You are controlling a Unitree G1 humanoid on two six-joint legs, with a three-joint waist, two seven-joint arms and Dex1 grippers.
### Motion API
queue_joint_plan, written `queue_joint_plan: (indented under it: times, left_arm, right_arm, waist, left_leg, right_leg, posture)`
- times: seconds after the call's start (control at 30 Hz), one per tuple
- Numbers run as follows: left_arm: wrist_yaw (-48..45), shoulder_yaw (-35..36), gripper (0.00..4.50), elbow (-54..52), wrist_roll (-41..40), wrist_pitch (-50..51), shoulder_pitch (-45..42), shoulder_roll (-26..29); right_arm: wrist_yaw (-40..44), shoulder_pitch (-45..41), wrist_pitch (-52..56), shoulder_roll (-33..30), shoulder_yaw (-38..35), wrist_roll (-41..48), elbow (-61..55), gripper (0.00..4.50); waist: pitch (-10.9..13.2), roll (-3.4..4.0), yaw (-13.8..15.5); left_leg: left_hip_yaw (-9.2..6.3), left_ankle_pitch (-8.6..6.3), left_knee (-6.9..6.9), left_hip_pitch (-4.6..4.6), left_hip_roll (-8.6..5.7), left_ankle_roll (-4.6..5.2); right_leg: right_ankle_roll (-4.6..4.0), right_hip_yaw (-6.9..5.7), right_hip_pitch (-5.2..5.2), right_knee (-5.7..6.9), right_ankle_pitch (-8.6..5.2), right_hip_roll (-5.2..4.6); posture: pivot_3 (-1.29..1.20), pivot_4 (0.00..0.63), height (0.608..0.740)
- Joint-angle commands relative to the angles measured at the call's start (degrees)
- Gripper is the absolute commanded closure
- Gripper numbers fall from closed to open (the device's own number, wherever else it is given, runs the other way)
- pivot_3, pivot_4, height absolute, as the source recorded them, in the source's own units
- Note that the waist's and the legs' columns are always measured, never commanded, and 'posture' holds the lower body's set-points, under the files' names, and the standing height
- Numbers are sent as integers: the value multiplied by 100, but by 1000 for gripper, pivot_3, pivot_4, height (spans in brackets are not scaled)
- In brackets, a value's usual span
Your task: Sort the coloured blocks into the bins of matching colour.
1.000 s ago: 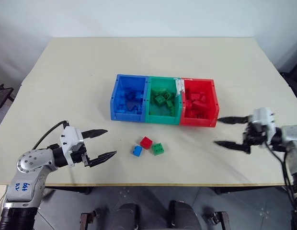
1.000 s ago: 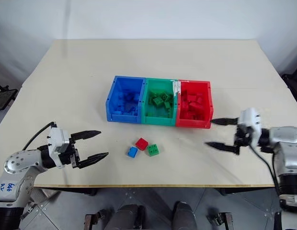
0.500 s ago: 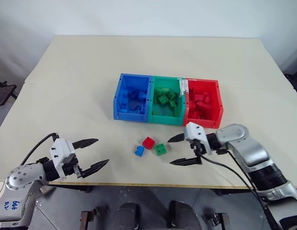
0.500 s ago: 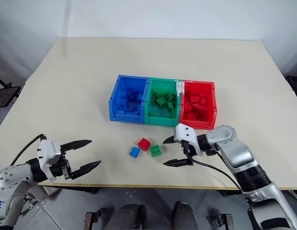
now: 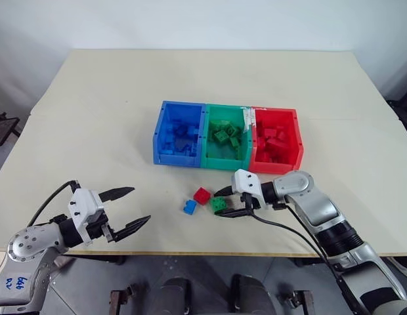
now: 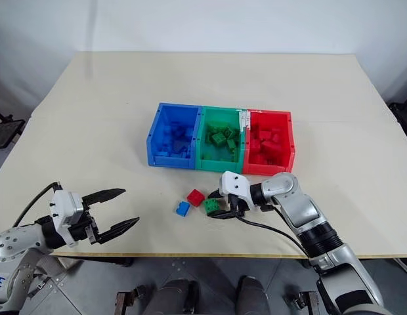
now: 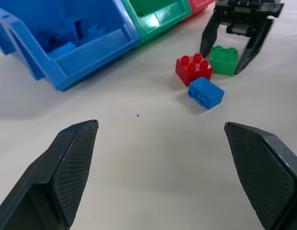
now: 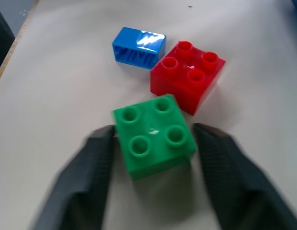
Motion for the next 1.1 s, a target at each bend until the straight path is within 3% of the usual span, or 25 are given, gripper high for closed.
queue_joint_plan:
  times: [0.03,0.23,0.5,0.8,0.93,1.1]
  left_arm:
    - [6,-11,0,-133,-101,-24,-47,-32]
    - [244,46,0,-292,-373,216,-178,-214]
    - [438,136,0,-271,-444,337,-305,-253]
    - [411,150,0,-176,-420,348,-361,-221]
    - [405,95,0,-172,-390,340,-439,-224]
    - [278,74,0,-18,-254,300,-436,-93]
  right_arm:
    - [235,-39,-433,-106,-386,330,-122,3039]
    - [-20,-367,370,39,-1280,1300,-252,3028]
    - [-1648,-1872,338,558,-1661,667,1627,3028]
    - [-1724,-1997,85,667,-1782,576,1934,21]
    - [-1424,-1652,119,463,-2019,909,1375,21]
    - [-400,-709,-491,-165,-2462,1413,700,21]
  waist:
    - [0,0,-4]
    - [0,0,-3]
    - [-1,-1,-28]
    - [-1,-1,-53]
    - [-1,-1,-40]
    - [-1,-2,18]
  left_leg:
    - [0,0,0,0,0,0]
    - [0,0,1,0,2,0]
    - [3,0,-6,0,3,0]
    - [15,0,-6,-12,-1,2]
    - [15,0,-4,-12,-1,2]
    - [14,-1,-4,-13,-2,3]
  right_leg:
    - [0,0,0,0,0,0]
    - [0,0,1,0,0,0]
    - [-4,0,-14,16,-2,1]
    - [-4,0,-36,28,-2,-2]
    - [-4,0,-36,30,-2,-2]
    - [-4,-1,-32,25,-2,-3]
  posture:
    - [0,150,740]
    - [0,150,740]
    - [0,150,740]
    - [0,150,740]
    - [0,150,740]
    - [0,150,740]
